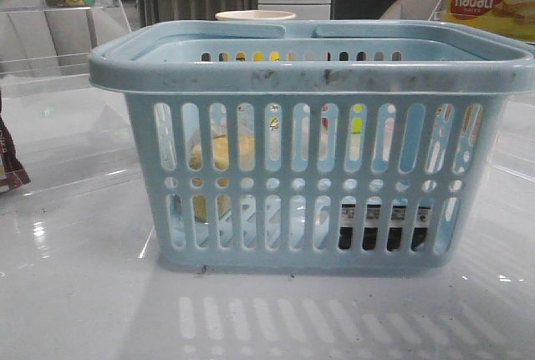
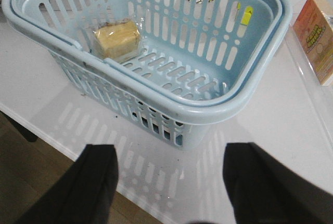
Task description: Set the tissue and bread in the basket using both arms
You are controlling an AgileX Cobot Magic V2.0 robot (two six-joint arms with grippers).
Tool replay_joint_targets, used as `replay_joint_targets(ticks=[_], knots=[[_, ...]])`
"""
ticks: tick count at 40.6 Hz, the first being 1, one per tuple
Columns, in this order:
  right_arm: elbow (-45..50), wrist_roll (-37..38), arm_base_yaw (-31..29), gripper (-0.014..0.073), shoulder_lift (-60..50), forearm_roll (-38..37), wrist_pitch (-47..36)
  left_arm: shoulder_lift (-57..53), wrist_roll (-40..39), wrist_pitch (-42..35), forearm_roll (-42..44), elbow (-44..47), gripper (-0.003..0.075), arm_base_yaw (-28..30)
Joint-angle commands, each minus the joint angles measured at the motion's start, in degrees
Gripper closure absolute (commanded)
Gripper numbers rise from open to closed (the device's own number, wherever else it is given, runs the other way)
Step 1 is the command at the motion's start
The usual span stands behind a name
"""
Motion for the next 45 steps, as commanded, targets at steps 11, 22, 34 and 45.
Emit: replay_joint_targets(ticks=[11,22,34,45], knots=[[0.6,1.8,-0.2,0.0056,0.1,-0.6,-0.1,-13.9,-8.1,-7.9,1.1,14.7,0.0265,-0.1],[1.2,1.8,-0.2,0.0056,0.1,-1.3,-0.4,-26.9,-8.5,-25.1,1.8,34.3,0.0265,-0.1],[1.2,-0.5,-0.2,0.0191,0.1,-1.6,-0.5,-30.5,-8.3,-36.4,2.1,43.9,0.0276,-0.1],[1.2,-0.5,-0.2,0.0522,0.1,-1.6,-0.6,-30.5,-8.2,-38.3,5.4,45.8,0.0512,-0.1]])
